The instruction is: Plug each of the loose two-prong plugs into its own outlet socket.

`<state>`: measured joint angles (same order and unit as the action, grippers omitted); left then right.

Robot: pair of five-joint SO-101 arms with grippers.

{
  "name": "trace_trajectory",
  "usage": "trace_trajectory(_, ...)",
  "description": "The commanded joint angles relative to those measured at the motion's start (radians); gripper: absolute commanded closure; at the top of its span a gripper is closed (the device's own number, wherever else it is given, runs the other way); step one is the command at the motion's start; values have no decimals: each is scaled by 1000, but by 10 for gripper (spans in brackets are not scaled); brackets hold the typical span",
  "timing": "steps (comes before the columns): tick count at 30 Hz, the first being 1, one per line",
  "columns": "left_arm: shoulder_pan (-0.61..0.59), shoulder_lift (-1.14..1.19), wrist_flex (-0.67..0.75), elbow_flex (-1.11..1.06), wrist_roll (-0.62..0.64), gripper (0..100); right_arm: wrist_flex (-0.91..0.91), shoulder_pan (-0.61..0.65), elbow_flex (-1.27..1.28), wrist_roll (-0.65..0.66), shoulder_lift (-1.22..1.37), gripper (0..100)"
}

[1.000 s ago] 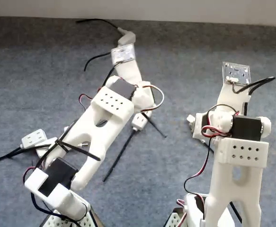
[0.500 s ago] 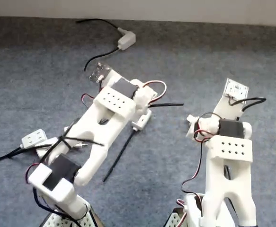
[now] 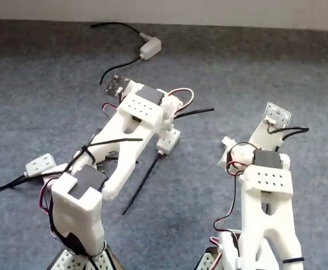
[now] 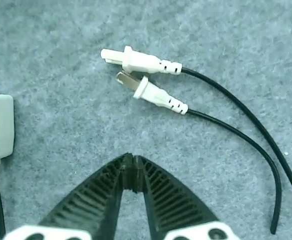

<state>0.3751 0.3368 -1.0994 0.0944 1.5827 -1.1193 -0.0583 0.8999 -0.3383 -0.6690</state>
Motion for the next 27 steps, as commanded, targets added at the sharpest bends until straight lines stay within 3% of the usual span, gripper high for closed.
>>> trace_trajectory(1,25,-7,14,38,8,993,18,-10,-2,-11,-18,991)
trace_trajectory(10,41,-1,-175,174,8,993,18,-10,-2,-14,-18,991)
trace_trajectory(27,65,111,-138,188,8,993,18,-10,-2,-14,-12,991)
